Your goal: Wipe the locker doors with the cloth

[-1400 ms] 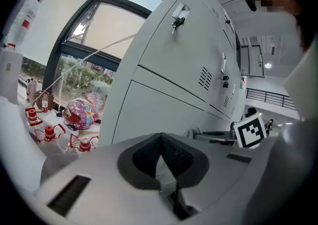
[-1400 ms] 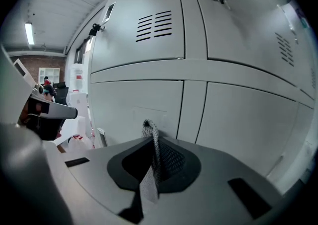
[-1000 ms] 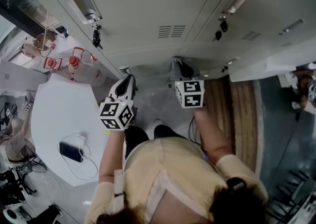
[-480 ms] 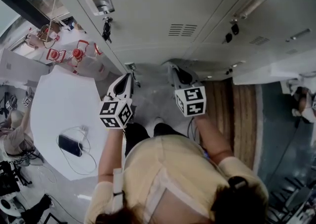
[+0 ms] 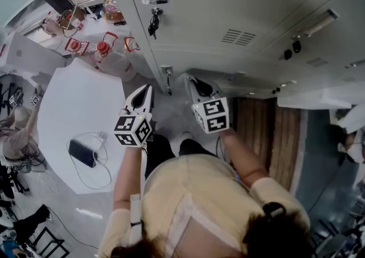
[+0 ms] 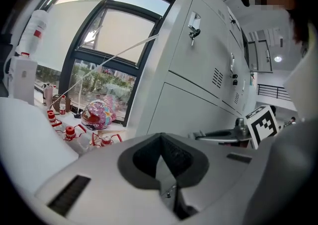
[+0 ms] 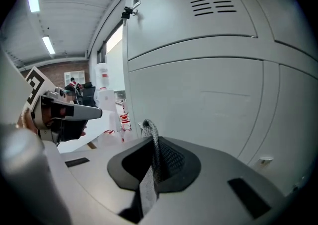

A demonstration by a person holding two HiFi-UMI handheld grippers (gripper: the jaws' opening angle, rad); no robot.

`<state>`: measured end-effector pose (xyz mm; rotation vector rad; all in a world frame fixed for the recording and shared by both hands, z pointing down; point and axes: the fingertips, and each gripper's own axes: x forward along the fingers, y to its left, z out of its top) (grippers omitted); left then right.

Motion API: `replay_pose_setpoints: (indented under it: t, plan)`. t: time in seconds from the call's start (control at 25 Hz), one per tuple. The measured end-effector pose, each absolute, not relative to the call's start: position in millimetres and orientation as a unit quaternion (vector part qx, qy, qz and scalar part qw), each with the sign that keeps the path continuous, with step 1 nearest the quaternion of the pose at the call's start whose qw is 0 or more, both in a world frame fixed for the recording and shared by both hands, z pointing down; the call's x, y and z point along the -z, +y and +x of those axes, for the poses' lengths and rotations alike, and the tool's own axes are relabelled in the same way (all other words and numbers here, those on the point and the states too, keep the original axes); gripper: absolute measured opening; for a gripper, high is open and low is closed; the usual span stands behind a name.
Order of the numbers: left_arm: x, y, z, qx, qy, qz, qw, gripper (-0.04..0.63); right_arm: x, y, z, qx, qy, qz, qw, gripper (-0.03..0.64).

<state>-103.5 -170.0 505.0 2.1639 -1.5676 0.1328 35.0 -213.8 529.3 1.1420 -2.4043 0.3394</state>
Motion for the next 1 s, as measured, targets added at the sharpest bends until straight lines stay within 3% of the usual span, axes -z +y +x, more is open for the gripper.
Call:
replay_pose_setpoints:
  t: [0.56, 1.0]
  plan:
    - [-529, -152, -142, -0.047, -0.608, 0.756, 0.237, 0.002, -556, -214, -49, -0.098, -0.899, 0.355, 0.238, 0.014]
    - [-541, -160, -149, -0.059, -0.613, 0.754, 0.229, 0.002, -579, -230, -35, -0.097, -0.879, 0.385, 0.264, 0.014]
